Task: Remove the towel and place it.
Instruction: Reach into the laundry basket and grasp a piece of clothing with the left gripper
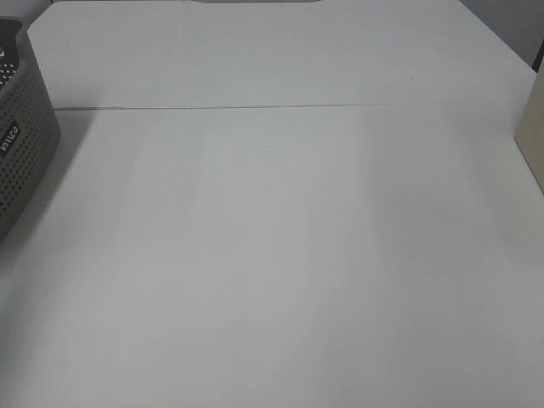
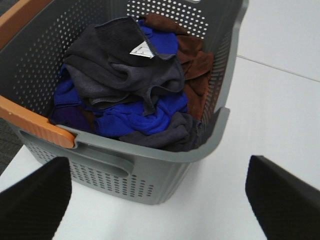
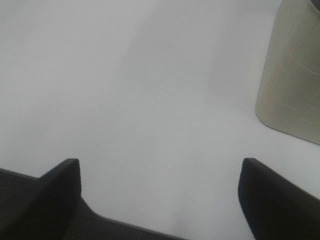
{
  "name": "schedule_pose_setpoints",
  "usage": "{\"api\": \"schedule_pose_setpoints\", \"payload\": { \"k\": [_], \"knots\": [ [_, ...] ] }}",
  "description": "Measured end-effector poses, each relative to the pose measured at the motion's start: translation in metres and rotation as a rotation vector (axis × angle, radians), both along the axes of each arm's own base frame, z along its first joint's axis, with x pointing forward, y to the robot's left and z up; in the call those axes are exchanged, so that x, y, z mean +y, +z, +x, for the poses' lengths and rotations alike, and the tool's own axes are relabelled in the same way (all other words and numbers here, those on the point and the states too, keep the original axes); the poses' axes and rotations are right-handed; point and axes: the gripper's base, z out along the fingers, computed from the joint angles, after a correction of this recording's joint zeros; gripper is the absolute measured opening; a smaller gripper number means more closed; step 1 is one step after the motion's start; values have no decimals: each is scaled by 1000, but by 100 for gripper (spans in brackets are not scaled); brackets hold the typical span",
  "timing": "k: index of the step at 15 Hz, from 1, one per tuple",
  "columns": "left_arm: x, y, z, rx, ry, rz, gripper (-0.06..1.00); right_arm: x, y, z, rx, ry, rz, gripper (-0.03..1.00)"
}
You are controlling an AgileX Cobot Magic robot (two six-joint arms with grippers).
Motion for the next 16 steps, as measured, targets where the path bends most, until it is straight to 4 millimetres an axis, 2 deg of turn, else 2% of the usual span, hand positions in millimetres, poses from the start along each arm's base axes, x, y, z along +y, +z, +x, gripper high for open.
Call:
{"api": "schedule_pose_setpoints", "payload": {
  "k": [4, 8, 13, 16],
  "knots": [
    [5, 11, 37, -9, 61, -61, 87, 0, 0, 0, 0, 0, 0, 82],
    [5, 26, 58, -98, 49, -67, 87, 0, 0, 0, 0, 0, 0, 82],
    [17, 15, 94, -72, 266, -226, 87, 0, 0, 0, 0, 0, 0, 82],
    [25, 10, 113, -80, 387, -265, 87, 0, 0, 0, 0, 0, 0, 82]
  ]
}}
